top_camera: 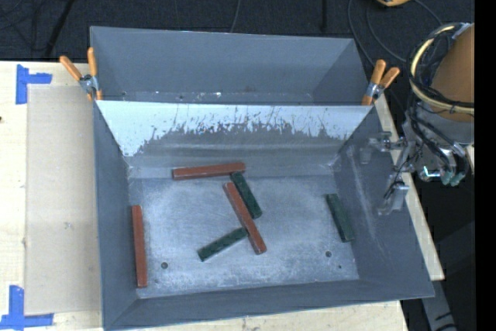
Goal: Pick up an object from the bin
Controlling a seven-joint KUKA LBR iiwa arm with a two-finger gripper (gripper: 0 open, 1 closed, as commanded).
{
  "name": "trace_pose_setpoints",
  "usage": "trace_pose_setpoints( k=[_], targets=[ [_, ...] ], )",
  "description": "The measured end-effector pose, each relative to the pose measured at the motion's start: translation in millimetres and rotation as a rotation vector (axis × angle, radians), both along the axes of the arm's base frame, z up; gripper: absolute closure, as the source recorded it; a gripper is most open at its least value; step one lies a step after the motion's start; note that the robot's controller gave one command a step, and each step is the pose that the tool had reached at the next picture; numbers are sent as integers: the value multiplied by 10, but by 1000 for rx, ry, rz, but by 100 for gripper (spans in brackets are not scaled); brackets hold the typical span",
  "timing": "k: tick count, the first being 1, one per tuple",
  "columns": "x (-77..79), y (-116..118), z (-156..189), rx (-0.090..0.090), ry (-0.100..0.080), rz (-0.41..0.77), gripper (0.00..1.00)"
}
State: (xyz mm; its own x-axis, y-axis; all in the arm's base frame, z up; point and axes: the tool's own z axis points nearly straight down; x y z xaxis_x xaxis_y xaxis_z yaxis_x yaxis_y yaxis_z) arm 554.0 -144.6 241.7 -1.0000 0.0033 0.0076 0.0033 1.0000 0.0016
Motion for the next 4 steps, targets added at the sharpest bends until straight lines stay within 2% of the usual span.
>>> trace_pose_setpoints(
  k=[1, 2, 3, 4],
  targets=[
    [16, 7, 40, -2, -8, 4, 0],
    [88, -26, -456, -1, -10, 124, 0],
    [378, -102, -745, 0, -11, 495, 0],
    [278, -114, -880, 2, -8, 655, 0]
  ],
)
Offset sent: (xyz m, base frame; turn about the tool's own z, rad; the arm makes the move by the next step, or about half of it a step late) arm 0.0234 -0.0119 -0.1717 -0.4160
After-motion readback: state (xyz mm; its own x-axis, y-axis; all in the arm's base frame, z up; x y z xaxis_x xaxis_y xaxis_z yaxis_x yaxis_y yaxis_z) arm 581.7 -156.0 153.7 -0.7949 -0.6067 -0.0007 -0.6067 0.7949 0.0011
